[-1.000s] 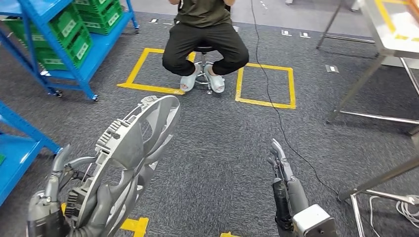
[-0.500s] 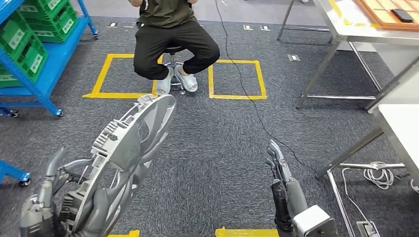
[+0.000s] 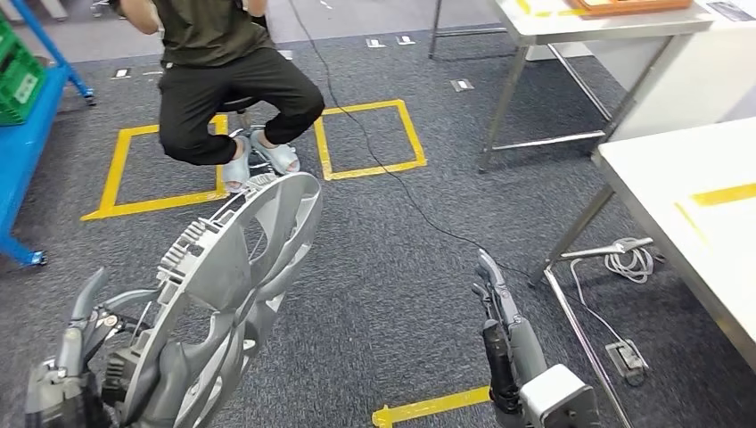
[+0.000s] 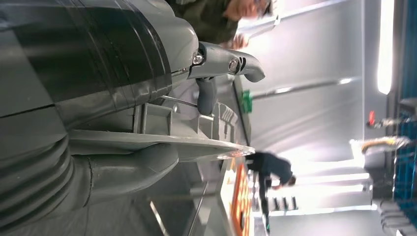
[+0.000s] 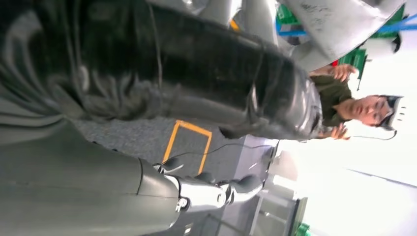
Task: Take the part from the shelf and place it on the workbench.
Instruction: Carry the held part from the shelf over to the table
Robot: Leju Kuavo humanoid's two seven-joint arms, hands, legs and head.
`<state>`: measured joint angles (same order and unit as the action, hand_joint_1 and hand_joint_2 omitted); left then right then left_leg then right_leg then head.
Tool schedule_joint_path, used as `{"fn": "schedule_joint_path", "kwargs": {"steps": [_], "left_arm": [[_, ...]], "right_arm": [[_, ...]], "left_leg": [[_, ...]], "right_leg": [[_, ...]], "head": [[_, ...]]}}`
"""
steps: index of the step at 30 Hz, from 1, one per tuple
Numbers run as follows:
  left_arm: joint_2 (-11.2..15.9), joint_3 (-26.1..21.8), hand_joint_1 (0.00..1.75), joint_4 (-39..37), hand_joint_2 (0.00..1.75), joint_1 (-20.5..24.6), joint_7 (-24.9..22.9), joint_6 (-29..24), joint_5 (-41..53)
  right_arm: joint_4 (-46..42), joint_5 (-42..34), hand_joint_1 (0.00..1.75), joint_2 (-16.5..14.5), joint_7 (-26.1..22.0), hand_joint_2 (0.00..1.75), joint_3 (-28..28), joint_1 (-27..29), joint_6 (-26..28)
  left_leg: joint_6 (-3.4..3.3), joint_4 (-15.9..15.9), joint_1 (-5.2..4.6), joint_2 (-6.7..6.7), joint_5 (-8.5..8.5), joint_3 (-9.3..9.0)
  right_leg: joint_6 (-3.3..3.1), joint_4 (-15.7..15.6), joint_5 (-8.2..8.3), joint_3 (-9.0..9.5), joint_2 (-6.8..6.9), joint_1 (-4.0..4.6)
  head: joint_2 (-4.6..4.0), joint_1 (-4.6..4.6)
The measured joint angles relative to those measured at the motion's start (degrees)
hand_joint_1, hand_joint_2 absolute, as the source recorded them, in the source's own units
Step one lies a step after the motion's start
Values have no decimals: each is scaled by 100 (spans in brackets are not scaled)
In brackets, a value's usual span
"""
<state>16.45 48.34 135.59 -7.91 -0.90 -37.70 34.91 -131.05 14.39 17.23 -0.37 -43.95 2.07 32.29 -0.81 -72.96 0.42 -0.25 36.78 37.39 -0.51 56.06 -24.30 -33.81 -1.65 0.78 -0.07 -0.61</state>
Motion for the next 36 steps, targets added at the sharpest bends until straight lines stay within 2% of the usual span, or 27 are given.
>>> {"fn": "schedule_joint_path", "kwargs": {"steps": [1,2,3,4,6,7,8,9,10,11,13,14,15,16,17,18,20,22,24,26,28,30,31,32,33,34,36], "left_arm": [[9,2,175,-1,175,-12,-9,0,-28],[17,4,175,-2,175,-21,-14,0,-51],[26,6,175,-2,175,-24,-13,0,-74],[33,8,175,-5,175,-17,-11,0,-101],[40,9,175,-5,175,-7,-2,0,-163],[44,9,175,-5,175,-4,2,0,-192],[47,9,175,-3,175,-5,6,0,-216],[51,9,175,-4,175,0,7,0,-235],[55,9,175,-3,175,7,11,0,-247],[56,9,175,-2,175,12,20,0,-252],[57,9,175,-1,175,11,46,0,-255],[57,9,175,-1,175,8,57,0,-255],[58,9,175,-3,175,5,64,0,-256],[58,9,175,-4,175,4,68,0,-257],[58,9,175,-4,175,5,71,0,-257],[58,9,175,-4,175,6,73,0,-257],[57,9,175,-3,175,5,81,0,-251],[56,9,175,-3,175,5,84,0,-238],[56,9,175,-3,175,16,78,0,-215],[56,12,175,0,175,29,72,0,-192],[56,15,175,2,175,32,74,0,-178],[56,16,175,1,175,28,76,0,-173],[56,16,175,-2,175,19,75,0,-174],[56,17,175,-4,175,11,77,0,-174],[56,19,175,-5,175,5,80,0,-174],[56,20,175,-7,175,2,80,0,-173],[55,21,175,-7,175,3,65,0,-166]], "right_arm": [[8,-1,0,-4,-1,0,-1,8,3],[14,-2,0,-7,-2,0,-1,12,7],[17,-2,0,-10,-3,0,-1,17,10],[19,-1,0,-13,-5,0,-1,20,16],[20,5,0,-14,-10,0,1,35,33],[20,9,0,-14,-11,0,1,45,44],[19,16,0,-14,-13,0,2,56,56],[19,26,0,-14,-13,0,3,71,70],[16,35,0,-14,-13,0,4,84,83],[14,47,0,-13,-13,0,5,93,96],[9,68,0,-12,-13,0,6,100,113],[9,75,0,-12,-13,0,6,102,116],[9,81,0,-12,-13,0,6,107,117],[9,85,0,-12,-13,0,6,112,119],[9,87,0,-12,-12,0,6,116,120],[8,91,0,-12,-11,0,6,120,123],[4,101,0,-13,-10,0,6,120,130],[-2,126,0,-13,9,0,6,118,140],[-13,173,0,-13,66,0,4,124,157],[-30,227,0,-15,118,0,-1,120,181],[-40,257,0,-16,152,0,-3,105,205],[-42,265,0,-16,175,0,-5,101,217],[-42,267,0,-16,178,0,-6,104,222],[-42,268,0,-16,179,0,-7,106,225],[-42,268,0,-16,179,0,-7,107,228],[-42,268,0,-16,180,0,-7,108,231],[-44,267,0,-16,191,0,-8,101,228]], "left_leg": [[13,20,16,10,-96,20],[27,258,37,34,-292,-72],[45,623,65,111,-498,-233],[65,958,91,269,-633,-387],[66,1312,118,521,-697,-585],[47,1325,108,558,-674,-604],[15,1333,103,495,-681,-620],[-13,1343,100,419,-691,-619],[-43,1352,99,345,-700,-626],[-74,1365,97,265,-703,-632],[-121,1368,61,96,-693,-633],[-140,1368,41,6,-684,-631],[-152,1368,24,-81,-675,-630],[-161,1368,9,-164,-666,-633],[-168,1368,-4,-241,-653,-641],[-171,1369,-14,-313,-637,-657],[-162,1389,-29,-445,-605,-694],[-136,1423,-36,-570,-593,-716],[-99,1448,-37,-651,-570,-738],[-61,1267,-23,-439,-445,-683],[-23,648,5,-112,-193,-377],[16,-15,34,-4,-30,37],[35,-116,51,7,-85,148],[53,4,69,13,-245,146],[77,308,94,44,-476,46],[105,663,128,149,-665,-96],[121,1168,176,376,-827,-324]], "right_leg": [[12,19,-5,-5,-88,-12],[32,48,-16,-7,-180,-30],[63,87,-34,-12,-267,-49],[100,133,-53,-30,-346,-62],[175,218,-61,-104,-492,-88],[212,232,-43,-146,-565,-101],[244,241,-24,-182,-639,-118],[274,257,-25,-224,-621,-122],[299,337,-67,-288,-510,-114],[318,541,-171,-402,-331,-104],[345,1263,-490,-761,29,-96],[348,1648,-624,-947,97,-101],[339,1890,-677,-1065,120,-101],[320,1930,-634,-1085,125,-96],[286,1729,-498,-982,138,-82],[236,1349,-308,-781,192,-52],[114,586,-93,-356,460,65],[23,282,-95,-169,610,159],[-15,181,-65,-110,488,150],[-33,51,-27,-9,355,90],[-48,-8,-15,55,227,42],[-47,0,-22,60,81,19],[-34,11,-31,63,-2,5],[-11,32,-46,67,-84,-13],[21,67,-69,69,-164,-35],[61,113,-98,58,-238,-58],[155,239,-150,-17,-371,-80]], "head": [[0,15],[0,28],[0,43],[0,63],[0,88],[0,91],[0,84],[0,71],[0,48],[0,10],[0,-65],[0,-85],[0,-97],[0,-108],[0,-122],[0,-133],[0,-139],[0,-152],[0,-173],[0,-162],[0,-104],[0,-38],[0,-15],[0,2],[0,18],[0,39],[0,83]]}}
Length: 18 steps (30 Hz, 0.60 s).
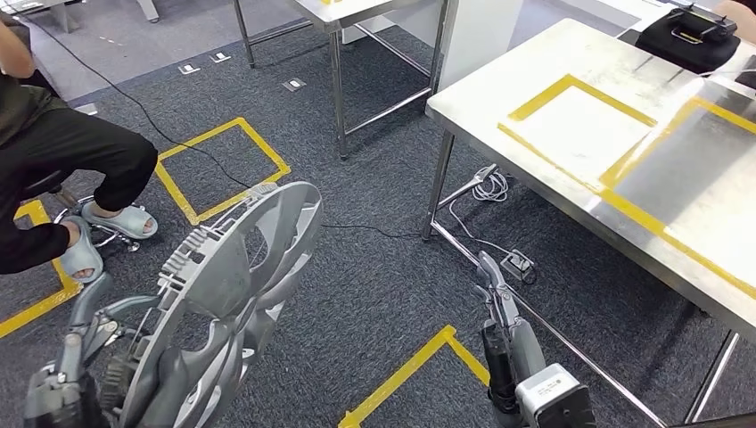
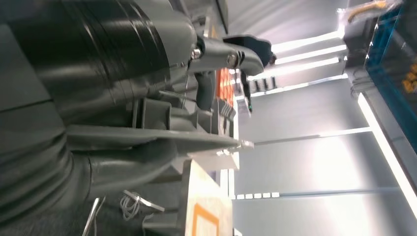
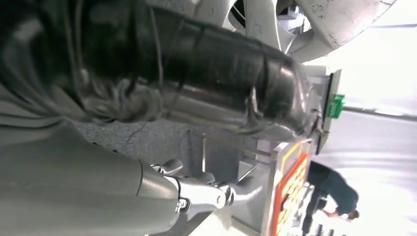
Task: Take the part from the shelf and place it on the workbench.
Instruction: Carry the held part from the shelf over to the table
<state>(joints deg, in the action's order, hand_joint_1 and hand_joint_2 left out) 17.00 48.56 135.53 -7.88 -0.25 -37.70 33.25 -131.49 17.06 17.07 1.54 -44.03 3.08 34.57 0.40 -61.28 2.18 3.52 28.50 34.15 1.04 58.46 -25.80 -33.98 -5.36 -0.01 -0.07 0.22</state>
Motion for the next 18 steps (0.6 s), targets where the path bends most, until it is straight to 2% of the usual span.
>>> {"fn": "schedule_joint_path", "kwargs": {"steps": [1,3,4,5,7,8,9,10,11,12,14,16,18], "left_arm": [[0,1,175,1,175,-2,-11,0,4],[1,2,175,-1,175,-10,-19,0,2],[0,3,175,-3,175,-8,-9,0,-4],[-1,3,175,-5,175,-6,8,0,-10],[-2,3,175,-6,175,-1,33,0,-15],[-2,3,175,-6,175,-2,30,0,-10],[-2,4,175,-8,175,-3,15,0,-3],[-2,4,175,-10,175,-2,-9,0,6],[-2,5,175,-11,175,1,-33,0,16],[-2,7,175,-13,175,9,-55,0,24],[-2,14,175,-12,175,41,-84,1,36],[-1,20,175,-10,175,68,-101,1,51],[-1,22,175,-9,175,78,-104,1,61]], "right_arm": [[-2,1,0,-1,5,0,-1,0,-2],[-5,1,0,-2,6,0,-5,6,-3],[-5,1,0,-1,4,0,-7,11,-2],[-7,1,0,1,-2,0,-8,11,-1],[-10,1,0,2,-11,0,-8,9,0],[-11,0,0,2,-15,0,-8,7,0],[-10,-2,0,2,-16,0,-8,7,-1],[-10,-4,0,2,-16,0,-8,8,-2],[-9,-5,0,2,-17,0,-8,9,-4],[-9,-7,0,2,-17,0,-8,9,-8],[-11,-8,0,2,-15,0,-8,2,-21],[-20,0,0,1,-3,0,-8,-9,-38],[-34,18,0,-1,17,0,-9,-10,-47]], "left_leg": [[-16,67,1,69,19,-41],[-89,78,-17,-9,14,-62],[-121,88,-20,-59,9,-75],[-156,101,-20,-116,6,-89],[-207,113,-46,-230,13,-107],[-229,113,-70,-294,22,-106],[-244,112,-93,-358,31,-106],[-256,112,-116,-422,40,-107],[-265,111,-136,-483,50,-113],[-270,111,-151,-535,60,-124],[-266,128,-167,-625,80,-162],[-241,166,-159,-698,82,-192],[-190,207,-144,-772,78,-222]], "right_leg": [[41,33,-6,-43,-54,-8],[106,48,7,-113,-147,-33],[129,81,-13,-148,-94,-35],[151,200,-77,-220,22,-34],[182,752,-337,-496,340,-27],[189,1131,-488,-684,432,-33],[186,1444,-588,-842,468,-37],[172,1601,-602,-925,481,-35],[146,1536,-516,-893,485,-25],[111,1267,-354,-753,498,-7],[25,489,-85,-346,635,68],[-48,59,-24,-96,764,149],[-98,-17,-9,-26,726,186]], "head": [[0,3],[0,-15],[0,-27],[0,-57],[0,-141],[0,-185],[0,-210],[0,-231],[0,-246],[0,-256],[0,-256],[0,-258],[0,-276]]}}
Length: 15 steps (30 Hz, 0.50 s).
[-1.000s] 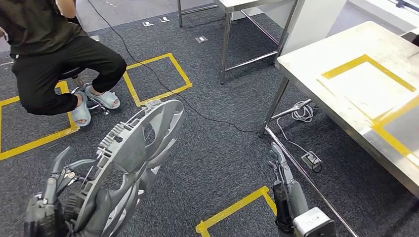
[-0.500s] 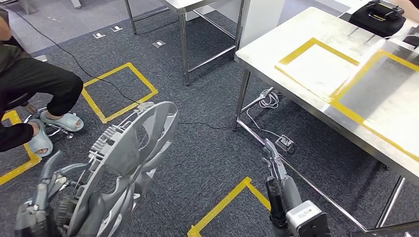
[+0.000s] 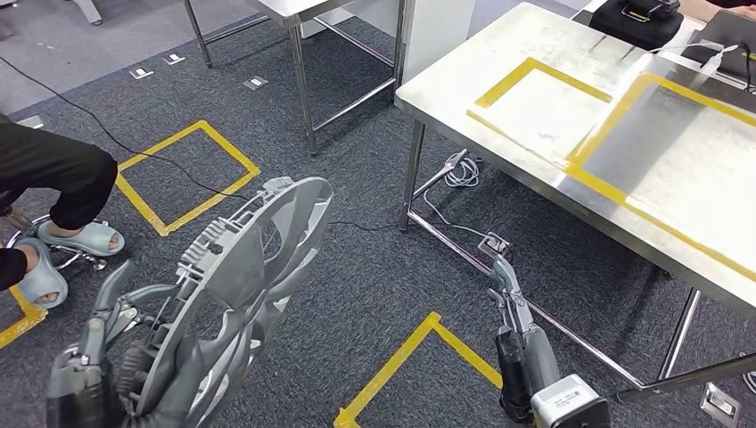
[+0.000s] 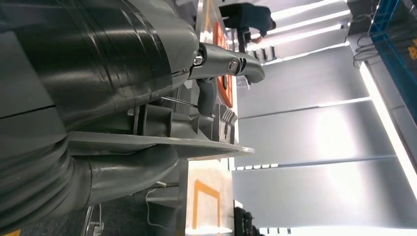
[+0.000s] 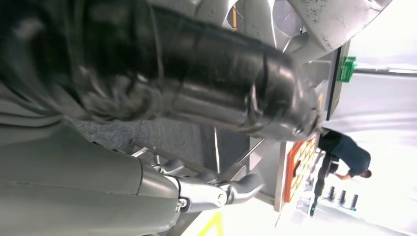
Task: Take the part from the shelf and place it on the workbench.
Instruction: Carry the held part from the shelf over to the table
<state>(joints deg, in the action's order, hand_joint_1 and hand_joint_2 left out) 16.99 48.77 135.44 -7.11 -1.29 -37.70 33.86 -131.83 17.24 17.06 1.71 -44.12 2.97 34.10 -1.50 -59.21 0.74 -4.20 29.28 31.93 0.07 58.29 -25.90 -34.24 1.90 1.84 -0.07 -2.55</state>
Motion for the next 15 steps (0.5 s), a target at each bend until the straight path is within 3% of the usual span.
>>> {"fn": "schedule_joint_path", "kwargs": {"steps": [1,3,5,6,8,9,11,13,15], "left_arm": [[0,1,175,-2,175,0,8,-1,0],[1,2,175,-3,175,-11,56,-1,4],[1,3,175,-5,175,-21,103,-1,12],[1,3,175,-7,175,-22,116,-1,14],[1,4,175,-15,175,-29,120,-1,9],[1,6,175,-18,175,-29,117,-1,7],[5,9,175,-20,175,-6,77,-1,18],[9,14,175,-19,175,30,14,-1,46],[9,16,173,-18,175,40,3,-1,39]], "right_arm": [[-8,9,0,-1,3,0,0,8,1],[-14,18,0,-3,-8,0,-1,16,9],[-8,18,0,-2,-17,0,-2,16,20],[-3,17,0,-1,-18,0,-2,19,21],[10,11,0,-1,-26,0,-3,28,21],[15,8,0,-2,-32,0,-3,29,19],[22,9,0,-3,-33,0,-3,25,9],[21,21,0,-5,-8,0,-3,14,-3],[20,29,0,-7,-2,0,-4,14,-4]], "left_leg": [[23,-6,3,8,16,-7],[65,-222,4,158,150,80],[92,-832,15,336,414,410],[105,-1153,21,364,517,602],[135,-1361,44,378,464,777],[150,-1176,62,384,303,713],[186,-537,105,487,-12,415],[167,-175,123,615,-83,207],[103,-151,101,620,-61,168]], "right_leg": [[-16,-58,25,52,-39,-13],[-48,-202,71,167,-117,-59],[-71,-252,78,220,-184,-91],[-78,-245,69,219,-224,-95],[-65,-218,44,218,-329,-108],[-45,-189,24,217,-385,-122],[26,-81,-44,189,-487,-148],[105,51,-107,119,-567,-157],[164,96,-108,71,-628,-172]], "head": [[0,-8],[0,21],[0,89],[0,119],[0,159],[0,173],[0,213],[0,248],[0,242]]}}
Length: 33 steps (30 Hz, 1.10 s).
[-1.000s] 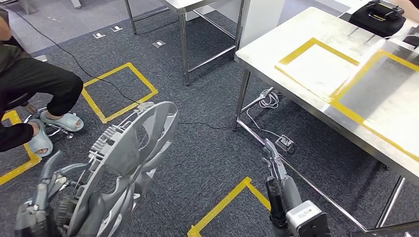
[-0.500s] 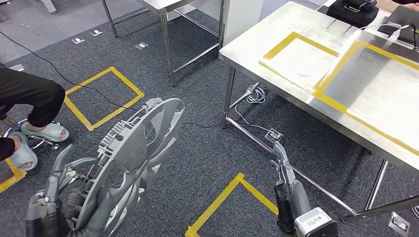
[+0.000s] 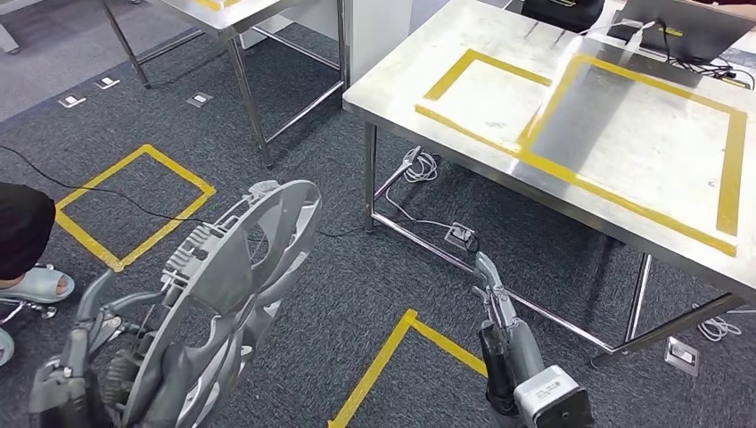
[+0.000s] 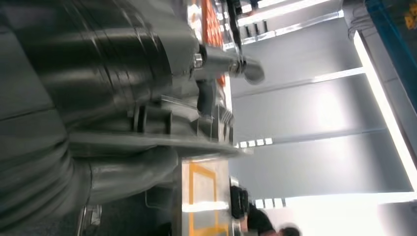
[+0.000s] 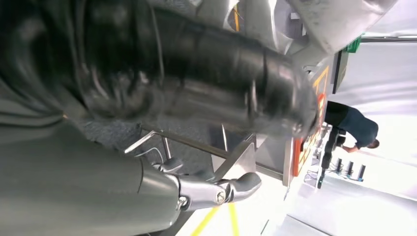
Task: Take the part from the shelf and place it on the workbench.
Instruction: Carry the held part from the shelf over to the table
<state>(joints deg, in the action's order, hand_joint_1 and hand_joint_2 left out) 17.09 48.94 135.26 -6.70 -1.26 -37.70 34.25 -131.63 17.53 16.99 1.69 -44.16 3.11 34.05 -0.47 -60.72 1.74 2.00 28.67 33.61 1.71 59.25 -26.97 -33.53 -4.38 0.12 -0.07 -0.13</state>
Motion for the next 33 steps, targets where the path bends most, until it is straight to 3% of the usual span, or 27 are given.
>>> {"fn": "schedule_joint_path", "kwargs": {"steps": [2,4,6,7,8,9,10,12,13,14,16,19,21,23,24,25,26,28,29,31,33], "left_arm": [[0,0,171,-1,175,0,28,0,-39],[-3,-1,173,1,175,4,65,1,-77],[-7,-2,175,1,175,6,92,1,-106],[-8,-1,175,1,175,7,93,2,-112],[-8,0,175,0,175,9,87,2,-116],[-8,0,175,-1,175,13,77,2,-116],[-8,0,175,-1,175,18,71,2,-117],[-8,0,175,-1,175,29,73,1,-118],[-8,0,175,0,175,32,81,1,-120],[-8,0,173,1,175,33,96,1,-125],[-8,1,168,1,175,34,126,2,-162],[-7,5,162,1,175,34,187,2,-268],[-6,9,161,2,175,45,246,1,-334],[-7,13,155,-1,175,48,261,0,-373],[-7,16,153,-2,175,46,261,0,-390],[-7,18,151,-4,175,43,261,0,-408],[-7,19,149,-6,175,43,267,0,-424],[-5,20,151,-11,175,44,276,0,-450],[-3,20,153,-17,175,46,274,0,-458],[2,21,157,-27,175,44,271,0,-469],[6,23,158,-31,175,37,271,0,-472]], "right_arm": [[-1,-2,0,3,-19,0,-1,9,9],[-3,-4,0,8,-42,0,-1,3,19],[-4,-5,0,7,-53,0,-1,-4,20],[-4,-5,0,7,-45,0,-1,-5,16],[-4,-4,0,6,-34,0,-1,-5,13],[-4,-2,0,6,-21,0,-1,-5,8],[-4,0,0,6,-11,0,-1,-5,6],[-4,1,0,6,-5,0,-1,-6,5],[-4,-1,0,5,-8,0,-1,-9,5],[-6,-2,0,5,-16,0,-1,-12,6],[-10,-10,0,5,-31,0,-1,-11,7],[-25,-25,0,3,-53,0,-1,-7,6],[-33,-34,0,1,-68,0,-1,-17,0],[-33,-44,0,-2,-62,0,-1,-24,-7],[-31,-49,0,-4,-56,0,-1,-23,-9],[-27,-54,0,-5,-55,0,-1,-22,-8],[-24,-59,0,-5,-55,0,-1,-21,-6],[-18,-73,0,-5,-59,0,-1,-16,0],[-17,-85,0,-5,-64,0,-1,-10,3],[-15,-109,0,-4,-78,0,-1,-2,6],[-15,-139,0,-3,-98,0,-1,-1,0]], "left_leg": [[-48,21,0,-59,-15,-19],[-94,55,10,-117,-17,-59],[-126,68,-11,-187,-10,-73],[-137,69,-23,-227,-5,-72],[-144,69,-36,-267,1,-73],[-152,69,-50,-302,11,-81],[-158,69,-66,-333,24,-97],[-160,79,-86,-386,51,-145],[-152,92,-98,-410,60,-167],[-136,110,-100,-435,61,-177],[-87,154,-99,-490,53,-187],[-8,141,-86,-498,100,-182],[22,-276,-83,-350,322,31],[37,-1012,-84,-245,595,429],[40,-1288,-86,-233,643,606],[37,-1386,-88,-229,589,703],[28,-1279,-90,-223,442,694],[-8,-569,-91,-167,21,399],[-29,-237,-92,-101,-99,242],[-57,119,-107,5,-155,61],[-80,156,-126,2,-158,25]], "right_leg": [[47,37,-26,-51,25,-14],[94,337,-180,-190,209,-16],[127,1066,-470,-531,366,-28],[131,1419,-581,-721,383,-33],[129,1681,-634,-877,390,-36],[114,1688,-564,-913,391,-35],[88,1466,-397,-835,397,-30],[9,662,-3,-476,461,2],[-31,321,100,-312,531,36],[-67,100,133,-188,586,72],[-116,-27,98,-107,621,126],[-183,-162,147,-18,514,101],[-228,-260,187,61,451,68],[-257,-265,185,78,385,85],[-265,-260,179,80,345,94],[-270,-250,170,83,301,103],[-271,-235,158,86,256,107],[-257,-178,116,93,164,107],[-245,-154,98,88,129,97],[-198,-110,69,50,72,79],[-133,-101,69,2,33,68]], "head": [[0,-22],[0,-85],[0,-169],[0,-193],[0,-217],[0,-239],[0,-256],[0,-276],[0,-274],[0,-279],[0,-284],[0,-274],[0,-216],[0,-136],[0,-103],[0,-82],[0,-68],[0,-32],[0,-18],[0,11],[0,27]]}}
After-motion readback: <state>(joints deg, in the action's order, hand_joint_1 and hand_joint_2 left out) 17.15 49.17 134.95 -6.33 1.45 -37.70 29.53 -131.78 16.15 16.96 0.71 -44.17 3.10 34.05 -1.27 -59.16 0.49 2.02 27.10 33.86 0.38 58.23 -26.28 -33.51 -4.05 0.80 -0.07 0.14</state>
